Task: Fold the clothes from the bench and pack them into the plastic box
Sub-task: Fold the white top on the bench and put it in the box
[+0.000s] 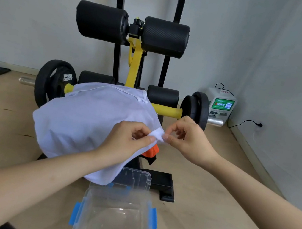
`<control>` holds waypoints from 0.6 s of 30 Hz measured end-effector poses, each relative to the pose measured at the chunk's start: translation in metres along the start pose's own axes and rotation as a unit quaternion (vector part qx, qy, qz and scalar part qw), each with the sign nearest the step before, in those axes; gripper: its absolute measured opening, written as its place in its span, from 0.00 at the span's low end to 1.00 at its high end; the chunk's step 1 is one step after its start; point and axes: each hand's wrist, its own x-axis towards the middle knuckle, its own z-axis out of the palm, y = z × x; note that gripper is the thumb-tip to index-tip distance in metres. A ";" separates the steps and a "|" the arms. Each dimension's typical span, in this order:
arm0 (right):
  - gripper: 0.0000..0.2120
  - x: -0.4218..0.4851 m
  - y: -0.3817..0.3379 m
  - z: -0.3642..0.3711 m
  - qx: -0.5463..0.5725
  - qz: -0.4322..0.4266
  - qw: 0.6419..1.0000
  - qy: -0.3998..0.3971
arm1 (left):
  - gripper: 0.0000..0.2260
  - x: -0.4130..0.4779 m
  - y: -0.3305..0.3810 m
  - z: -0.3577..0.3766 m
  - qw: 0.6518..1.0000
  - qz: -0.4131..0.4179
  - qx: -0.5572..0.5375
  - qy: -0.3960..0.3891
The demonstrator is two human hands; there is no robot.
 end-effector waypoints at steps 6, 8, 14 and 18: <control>0.24 0.004 -0.004 0.009 0.137 0.056 0.983 -0.110 | 0.07 0.002 0.005 -0.023 0.997 0.011 -0.036 -0.070; 0.23 0.004 -0.006 0.017 0.145 0.060 0.979 -0.129 | 0.05 0.001 0.007 -0.029 0.995 0.014 -0.039 -0.086; 0.16 0.009 -0.016 0.024 0.177 0.039 0.982 -0.054 | 0.06 -0.003 -0.005 -0.040 0.994 -0.032 -0.028 -0.105; 0.11 0.016 -0.020 0.024 0.229 0.039 0.972 0.021 | 0.07 -0.011 -0.019 -0.041 0.983 -0.058 0.047 -0.165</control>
